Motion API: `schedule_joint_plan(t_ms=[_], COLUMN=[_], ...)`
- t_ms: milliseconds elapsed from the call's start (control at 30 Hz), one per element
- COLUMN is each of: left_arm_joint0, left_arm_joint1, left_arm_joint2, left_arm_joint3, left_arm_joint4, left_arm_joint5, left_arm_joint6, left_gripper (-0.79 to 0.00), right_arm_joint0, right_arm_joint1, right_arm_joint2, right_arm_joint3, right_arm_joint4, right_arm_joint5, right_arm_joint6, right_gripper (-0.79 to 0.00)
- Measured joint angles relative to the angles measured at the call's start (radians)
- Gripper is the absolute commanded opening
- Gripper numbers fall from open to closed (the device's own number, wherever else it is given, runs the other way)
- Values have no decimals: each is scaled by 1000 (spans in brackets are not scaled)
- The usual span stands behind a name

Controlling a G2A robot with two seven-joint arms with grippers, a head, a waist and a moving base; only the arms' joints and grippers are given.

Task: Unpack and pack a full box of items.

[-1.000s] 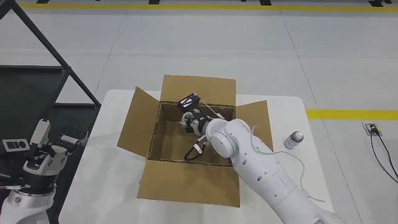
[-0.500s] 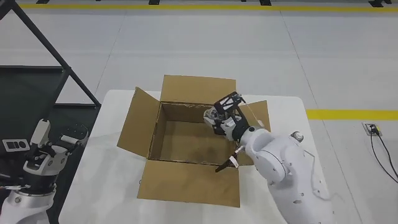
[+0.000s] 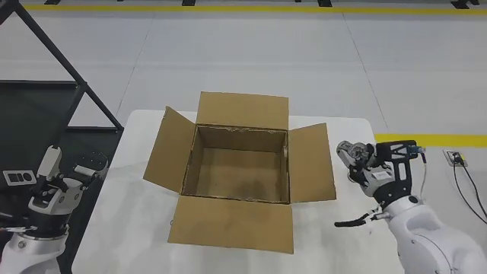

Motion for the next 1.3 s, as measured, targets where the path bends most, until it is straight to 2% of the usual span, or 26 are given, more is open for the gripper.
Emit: schedule_joint_plan(t_ms=[167,300,700,1067,1300], left_arm_joint0=[0,0,0,0,0], left_arm_joint1=[0,0,0,0,0], left_arm_joint2=[0,0,0,0,0], left_arm_joint3=[0,0,0,0,0], left_arm_joint4=[0,0,0,0,0], left_arm_joint5=[0,0,0,0,0], left_arm_joint6=[0,0,0,0,0], left_gripper=[0,0,0,0,0], right_arm_joint0=[-99,-114,13,55,80], right_arm_joint1=[7,13,34,51,57], right_arm_joint2=[82,100,79,34,2], right_arm_joint3=[16,67,315,385,410], right_arm_joint4=[33,28,16,-50,-78], right_arm_joint5=[-6,-2,-9,-8,4], right_arm_joint6=[3,38,150,264,280], right_gripper=[-785,-785,-785,-785,-785])
